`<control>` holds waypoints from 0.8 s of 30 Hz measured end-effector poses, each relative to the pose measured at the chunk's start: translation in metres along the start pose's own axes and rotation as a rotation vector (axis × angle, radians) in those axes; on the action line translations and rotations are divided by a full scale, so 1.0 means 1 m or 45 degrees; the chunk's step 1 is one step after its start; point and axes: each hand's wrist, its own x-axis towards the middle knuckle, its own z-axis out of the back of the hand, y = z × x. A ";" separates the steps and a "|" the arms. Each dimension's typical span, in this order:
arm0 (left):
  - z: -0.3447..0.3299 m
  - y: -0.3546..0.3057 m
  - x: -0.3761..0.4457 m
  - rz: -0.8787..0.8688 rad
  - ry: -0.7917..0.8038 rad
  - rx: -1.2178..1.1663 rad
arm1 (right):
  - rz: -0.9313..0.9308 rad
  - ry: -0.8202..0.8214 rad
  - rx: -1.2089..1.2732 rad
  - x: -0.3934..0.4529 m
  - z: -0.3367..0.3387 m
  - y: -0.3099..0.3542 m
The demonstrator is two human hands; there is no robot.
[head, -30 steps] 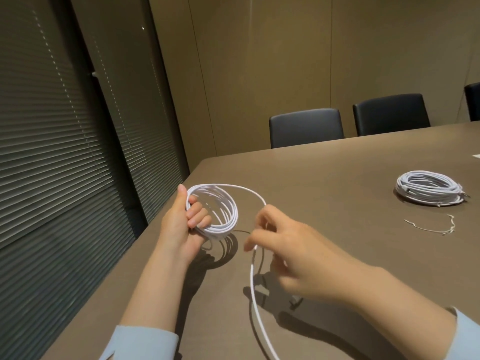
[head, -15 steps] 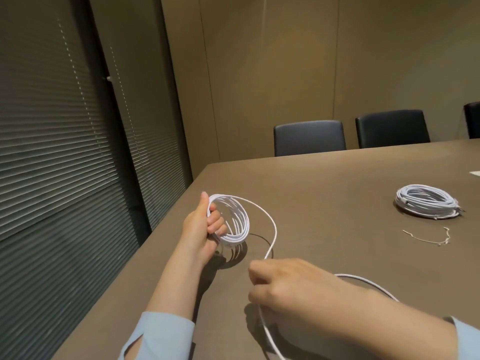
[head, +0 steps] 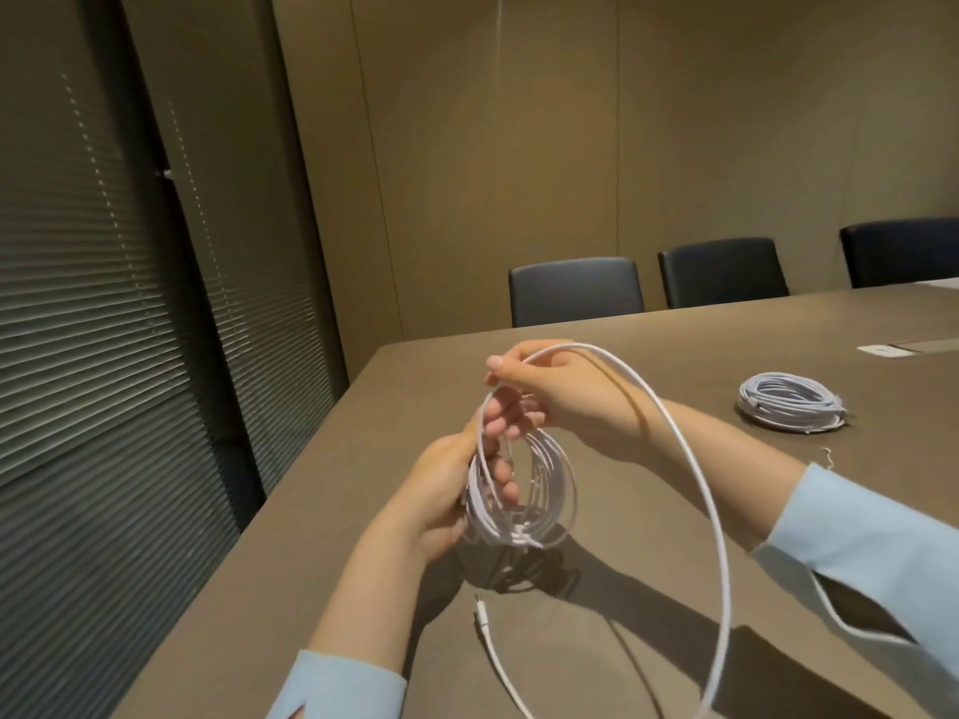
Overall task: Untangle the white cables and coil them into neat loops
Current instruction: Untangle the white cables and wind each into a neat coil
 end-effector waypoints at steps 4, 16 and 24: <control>0.005 -0.002 0.001 0.159 0.166 -0.126 | -0.106 -0.080 0.094 0.004 0.022 -0.012; 0.021 -0.003 0.002 0.386 0.461 -0.434 | -0.228 -0.097 0.386 0.014 0.027 -0.042; 0.055 -0.018 0.002 0.341 0.616 -0.800 | -0.248 -0.336 1.099 -0.002 0.074 -0.053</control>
